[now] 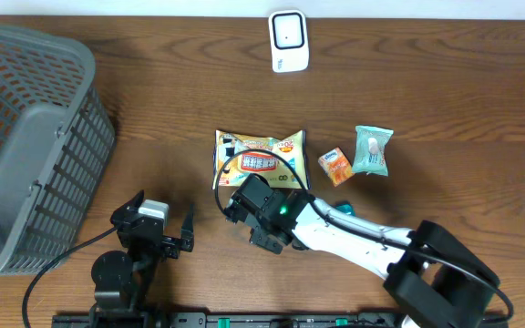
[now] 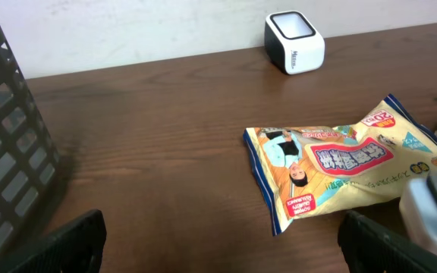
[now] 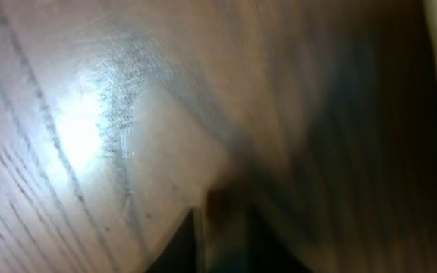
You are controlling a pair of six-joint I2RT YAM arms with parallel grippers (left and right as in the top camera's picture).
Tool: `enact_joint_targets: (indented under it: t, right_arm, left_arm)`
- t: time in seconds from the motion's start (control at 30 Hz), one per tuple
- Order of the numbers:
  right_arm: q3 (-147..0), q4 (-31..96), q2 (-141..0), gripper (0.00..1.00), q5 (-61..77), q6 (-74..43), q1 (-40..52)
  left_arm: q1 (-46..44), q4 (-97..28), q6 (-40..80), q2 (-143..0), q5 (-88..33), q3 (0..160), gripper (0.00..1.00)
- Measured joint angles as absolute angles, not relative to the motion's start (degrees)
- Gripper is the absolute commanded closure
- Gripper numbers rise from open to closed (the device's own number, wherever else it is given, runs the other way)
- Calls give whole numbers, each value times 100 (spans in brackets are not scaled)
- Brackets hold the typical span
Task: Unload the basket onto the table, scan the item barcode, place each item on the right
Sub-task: 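Lower the right gripper over the blue mouthwash bottle cap and grasp it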
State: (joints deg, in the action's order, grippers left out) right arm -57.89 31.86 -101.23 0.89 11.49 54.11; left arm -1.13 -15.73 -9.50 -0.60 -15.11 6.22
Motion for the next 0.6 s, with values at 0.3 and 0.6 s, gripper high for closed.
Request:
enact_joint_targets:
  t: [0.3,0.6]
  right_arm:
    - [-6158,4506,-9295,6,49,1638,5343]
    - [-6228,5087,-9177,6,1015,2561,5159]
  left_arm:
    - [-113,-1575,-950,-60,-1514,622,2]
    - [-113,-1575,-950,-60,-1514,624,2]
